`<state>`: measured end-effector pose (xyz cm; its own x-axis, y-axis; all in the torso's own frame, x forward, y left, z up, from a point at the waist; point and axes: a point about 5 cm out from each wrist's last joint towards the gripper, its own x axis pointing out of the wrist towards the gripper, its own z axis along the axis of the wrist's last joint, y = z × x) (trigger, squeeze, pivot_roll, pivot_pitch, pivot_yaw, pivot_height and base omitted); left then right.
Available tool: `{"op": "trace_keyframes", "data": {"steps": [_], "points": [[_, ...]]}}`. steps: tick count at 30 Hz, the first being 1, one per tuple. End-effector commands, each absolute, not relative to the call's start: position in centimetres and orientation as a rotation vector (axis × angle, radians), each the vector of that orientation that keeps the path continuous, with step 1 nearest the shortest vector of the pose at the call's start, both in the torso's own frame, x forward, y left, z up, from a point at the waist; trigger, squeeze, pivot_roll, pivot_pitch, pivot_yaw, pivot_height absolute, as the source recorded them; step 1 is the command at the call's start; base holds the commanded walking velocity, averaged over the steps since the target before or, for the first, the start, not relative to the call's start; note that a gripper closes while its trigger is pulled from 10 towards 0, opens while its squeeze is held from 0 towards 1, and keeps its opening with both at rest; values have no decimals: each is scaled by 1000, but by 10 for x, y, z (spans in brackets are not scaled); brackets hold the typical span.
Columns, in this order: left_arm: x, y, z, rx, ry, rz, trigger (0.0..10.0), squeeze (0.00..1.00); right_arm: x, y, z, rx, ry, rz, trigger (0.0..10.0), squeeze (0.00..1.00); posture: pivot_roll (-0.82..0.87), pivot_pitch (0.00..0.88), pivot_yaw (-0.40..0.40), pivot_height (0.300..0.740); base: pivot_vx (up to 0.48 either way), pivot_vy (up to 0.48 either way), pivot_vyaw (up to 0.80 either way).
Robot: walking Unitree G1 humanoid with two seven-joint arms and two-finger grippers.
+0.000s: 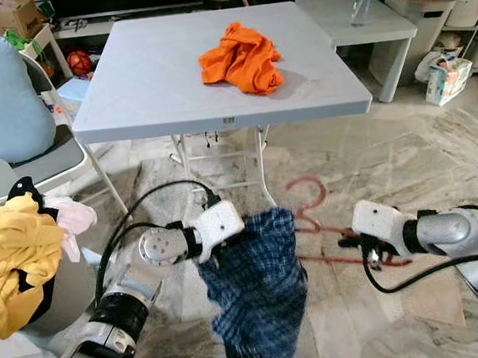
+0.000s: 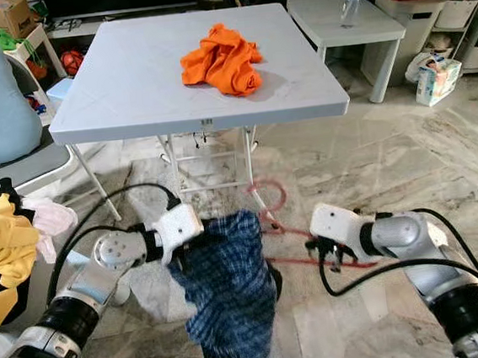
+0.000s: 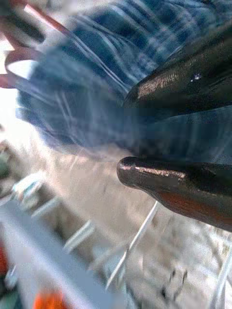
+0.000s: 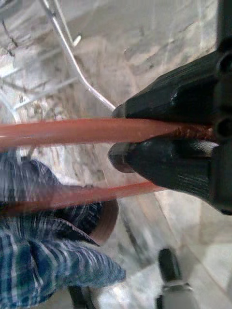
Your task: Hang hanger
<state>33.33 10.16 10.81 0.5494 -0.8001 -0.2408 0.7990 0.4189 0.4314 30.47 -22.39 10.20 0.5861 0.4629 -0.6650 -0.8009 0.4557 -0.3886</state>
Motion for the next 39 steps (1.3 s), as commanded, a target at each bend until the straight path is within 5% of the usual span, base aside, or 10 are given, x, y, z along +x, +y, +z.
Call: {"op": "trace_keyframes", "data": {"steps": [1, 17, 23, 39], "points": [[340, 107, 116, 488, -41, -920, 10000, 1000, 308, -231, 102, -713, 520, 723, 0, 0, 18, 40, -1, 740, 0, 0, 0], [326, 112, 110, 334, -108, -797, 10000, 1000, 314, -221, 91, -505, 473, 476, 0, 0, 37, 49, -2, 740, 0, 0, 0], [321, 116, 100, 318, -100, -630, 10000, 1000, 313, -221, 96, -329, 463, 306, 0, 0, 40, 49, -3, 740, 0, 0, 0], [343, 84, 104, 303, -89, -509, 10000, 1000, 253, -167, 113, 93, 504, 226, 0, 0, 3, 57, 5, 740, 0, 0, 0]]}}
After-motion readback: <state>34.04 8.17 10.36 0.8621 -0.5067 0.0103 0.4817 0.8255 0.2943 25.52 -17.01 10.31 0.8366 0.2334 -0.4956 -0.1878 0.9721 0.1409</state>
